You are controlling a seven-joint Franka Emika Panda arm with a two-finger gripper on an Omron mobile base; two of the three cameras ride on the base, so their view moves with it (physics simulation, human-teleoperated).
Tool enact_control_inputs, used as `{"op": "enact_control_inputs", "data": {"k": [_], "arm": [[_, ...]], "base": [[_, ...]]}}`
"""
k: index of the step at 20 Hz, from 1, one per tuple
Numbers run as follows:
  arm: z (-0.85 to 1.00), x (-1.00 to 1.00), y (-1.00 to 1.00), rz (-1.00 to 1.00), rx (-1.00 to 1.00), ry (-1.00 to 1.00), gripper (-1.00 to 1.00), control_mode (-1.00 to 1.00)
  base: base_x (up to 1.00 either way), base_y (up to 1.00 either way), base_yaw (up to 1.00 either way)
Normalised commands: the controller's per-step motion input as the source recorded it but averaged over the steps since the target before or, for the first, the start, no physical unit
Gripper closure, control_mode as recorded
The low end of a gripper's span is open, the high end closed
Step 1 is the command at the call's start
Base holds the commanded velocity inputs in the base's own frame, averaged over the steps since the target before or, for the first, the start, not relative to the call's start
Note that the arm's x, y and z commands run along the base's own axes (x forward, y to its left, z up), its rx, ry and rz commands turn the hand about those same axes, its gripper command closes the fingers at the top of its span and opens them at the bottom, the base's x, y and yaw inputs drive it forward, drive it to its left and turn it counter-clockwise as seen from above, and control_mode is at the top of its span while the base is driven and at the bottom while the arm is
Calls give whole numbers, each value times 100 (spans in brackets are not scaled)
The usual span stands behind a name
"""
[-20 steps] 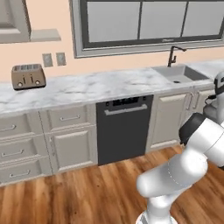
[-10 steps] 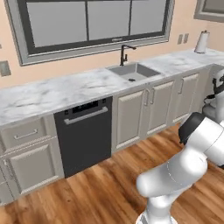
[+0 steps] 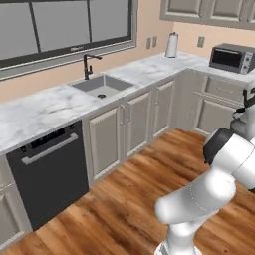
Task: The kettle is done boiling. Turn off the stove, then wait for 300 timesteps before moving the kettle to the dining table.
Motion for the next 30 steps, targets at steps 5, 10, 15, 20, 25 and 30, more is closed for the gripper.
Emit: {"op": "enact_control_inputs", "data": {"k": [5, 10, 15, 20, 25, 30], "arm": [[0, 0, 0, 0, 0, 0, 100, 100], [0, 0, 0, 0, 0, 0, 100, 100], [0, 0, 0, 0, 0, 0, 100, 100], [0, 0, 0, 0, 0, 0, 100, 100], [0, 0, 0, 0, 0, 0, 100, 100], [0, 0, 0, 0, 0, 0, 100, 100]], "base": [[20, 0, -51], [18, 0, -53], [19, 0, -54], [17, 0, -54], [18, 0, -54], [19, 0, -54]]}}
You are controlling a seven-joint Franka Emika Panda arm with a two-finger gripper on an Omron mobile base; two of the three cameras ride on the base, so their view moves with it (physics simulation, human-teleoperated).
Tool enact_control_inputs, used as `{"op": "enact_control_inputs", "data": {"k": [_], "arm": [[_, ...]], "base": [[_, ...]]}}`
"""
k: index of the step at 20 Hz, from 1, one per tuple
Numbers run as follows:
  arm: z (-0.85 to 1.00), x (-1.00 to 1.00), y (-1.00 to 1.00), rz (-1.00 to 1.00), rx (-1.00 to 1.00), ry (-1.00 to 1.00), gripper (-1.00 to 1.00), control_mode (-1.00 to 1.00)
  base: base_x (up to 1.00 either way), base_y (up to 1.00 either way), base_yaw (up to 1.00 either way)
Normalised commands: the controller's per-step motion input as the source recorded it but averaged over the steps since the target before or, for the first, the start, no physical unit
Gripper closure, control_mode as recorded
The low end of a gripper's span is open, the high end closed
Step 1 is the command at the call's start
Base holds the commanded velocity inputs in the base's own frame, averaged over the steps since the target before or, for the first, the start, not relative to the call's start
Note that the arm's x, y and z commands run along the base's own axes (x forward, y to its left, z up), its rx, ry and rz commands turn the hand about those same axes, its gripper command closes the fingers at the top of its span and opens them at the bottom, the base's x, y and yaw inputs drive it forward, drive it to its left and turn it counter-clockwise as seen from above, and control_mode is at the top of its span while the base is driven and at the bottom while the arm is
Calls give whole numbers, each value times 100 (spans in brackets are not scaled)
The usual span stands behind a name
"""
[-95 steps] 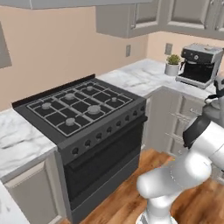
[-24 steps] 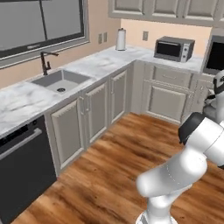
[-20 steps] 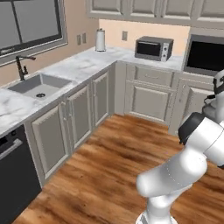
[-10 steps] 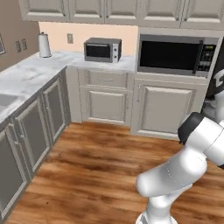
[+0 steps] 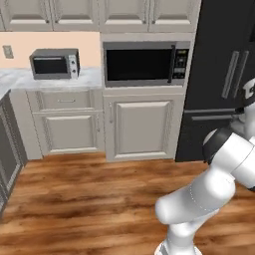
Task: The kettle is done boiling. Turn off the stove, then wait for 300 timesteps before moving the kettle to the dining table.
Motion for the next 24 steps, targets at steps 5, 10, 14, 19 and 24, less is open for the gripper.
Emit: {"op": "enact_control_inputs", "data": {"k": [5, 10, 14, 19, 24], "arm": [[0, 0, 0, 0, 0, 0, 100, 100], [0, 0, 0, 0, 0, 0, 100, 100], [0, 0, 0, 0, 0, 0, 100, 100], [0, 0, 0, 0, 0, 0, 100, 100], [0, 0, 0, 0, 0, 0, 100, 100]], "base": [[24, 0, -53], [25, 0, -53], [26, 0, -51], [30, 0, -50], [18, 21, -48]]}}
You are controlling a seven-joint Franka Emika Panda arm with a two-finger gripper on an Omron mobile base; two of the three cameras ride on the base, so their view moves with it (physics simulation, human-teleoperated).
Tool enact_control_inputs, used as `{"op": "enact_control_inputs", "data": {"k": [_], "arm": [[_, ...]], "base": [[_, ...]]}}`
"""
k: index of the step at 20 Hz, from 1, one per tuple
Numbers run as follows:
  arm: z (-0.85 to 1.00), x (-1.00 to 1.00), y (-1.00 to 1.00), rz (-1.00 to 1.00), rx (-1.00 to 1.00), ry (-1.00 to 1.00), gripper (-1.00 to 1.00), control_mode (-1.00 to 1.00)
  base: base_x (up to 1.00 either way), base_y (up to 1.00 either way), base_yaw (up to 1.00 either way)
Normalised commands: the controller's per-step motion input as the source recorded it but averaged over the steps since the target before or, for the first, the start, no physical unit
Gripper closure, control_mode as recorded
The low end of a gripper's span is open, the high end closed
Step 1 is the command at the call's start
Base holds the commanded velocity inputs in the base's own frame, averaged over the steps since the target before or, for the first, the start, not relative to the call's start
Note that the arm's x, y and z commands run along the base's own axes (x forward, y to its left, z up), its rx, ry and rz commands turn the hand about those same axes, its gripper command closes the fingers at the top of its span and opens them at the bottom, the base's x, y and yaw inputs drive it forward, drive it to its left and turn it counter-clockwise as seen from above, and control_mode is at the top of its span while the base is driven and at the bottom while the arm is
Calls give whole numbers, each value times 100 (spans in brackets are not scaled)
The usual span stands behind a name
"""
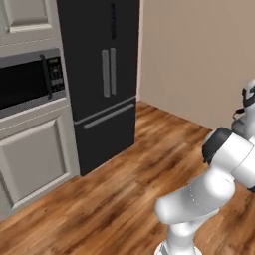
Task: The kettle is done boiling. Turn off the stove, then wait for 300 timesteps before moving the kettle to the dining table.
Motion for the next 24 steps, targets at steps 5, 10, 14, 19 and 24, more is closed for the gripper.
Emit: {"op": "enact_control_inputs", "data": {"k": [5, 10, 14, 19, 24], "arm": [[0, 0, 0, 0, 0, 0, 100, 100], [0, 0, 0, 0, 0, 0, 100, 100], [0, 0, 0, 0, 0, 0, 100, 100], [0, 0, 0, 0, 0, 0, 100, 100], [0, 0, 0, 0, 0, 0, 100, 100]], "base": [[35, 43, -46], [51, 60, -43], [49, 59, -44], [49, 49, -43], [49, 31, -46]]}}
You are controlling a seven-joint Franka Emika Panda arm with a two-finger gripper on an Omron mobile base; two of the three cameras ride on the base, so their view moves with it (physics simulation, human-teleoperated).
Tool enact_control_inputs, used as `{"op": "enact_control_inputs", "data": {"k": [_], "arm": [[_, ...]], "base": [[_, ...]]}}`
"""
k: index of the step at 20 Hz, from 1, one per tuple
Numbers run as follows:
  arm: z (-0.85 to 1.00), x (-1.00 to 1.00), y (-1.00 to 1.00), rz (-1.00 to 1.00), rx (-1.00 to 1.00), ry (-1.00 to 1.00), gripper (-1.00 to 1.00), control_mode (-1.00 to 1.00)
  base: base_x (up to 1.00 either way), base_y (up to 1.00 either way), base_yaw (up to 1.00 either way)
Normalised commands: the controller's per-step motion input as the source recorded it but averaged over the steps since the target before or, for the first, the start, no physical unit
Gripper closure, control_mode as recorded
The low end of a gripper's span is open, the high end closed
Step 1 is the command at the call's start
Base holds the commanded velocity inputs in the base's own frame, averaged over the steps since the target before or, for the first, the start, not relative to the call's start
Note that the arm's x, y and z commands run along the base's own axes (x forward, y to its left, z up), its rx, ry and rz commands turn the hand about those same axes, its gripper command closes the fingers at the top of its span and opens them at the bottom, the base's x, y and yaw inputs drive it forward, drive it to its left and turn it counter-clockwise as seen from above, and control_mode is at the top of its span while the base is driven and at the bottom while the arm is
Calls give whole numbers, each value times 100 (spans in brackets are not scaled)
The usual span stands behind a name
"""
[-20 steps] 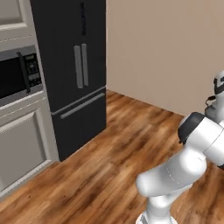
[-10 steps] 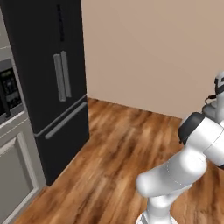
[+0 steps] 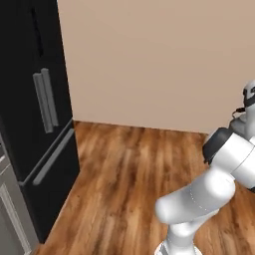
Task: The kettle is done boiling. Turn off the stove, then wait for 300 timesteps before moving the kettle to the dining table.
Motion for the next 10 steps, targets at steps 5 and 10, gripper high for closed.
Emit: {"op": "enact_control_inputs", "data": {"k": [5, 10], "arm": [[0, 0, 0, 0, 0, 0, 100, 100], [0, 0, 0, 0, 0, 0, 100, 100]], "base": [[46, 33, -47], [52, 33, -47]]}}
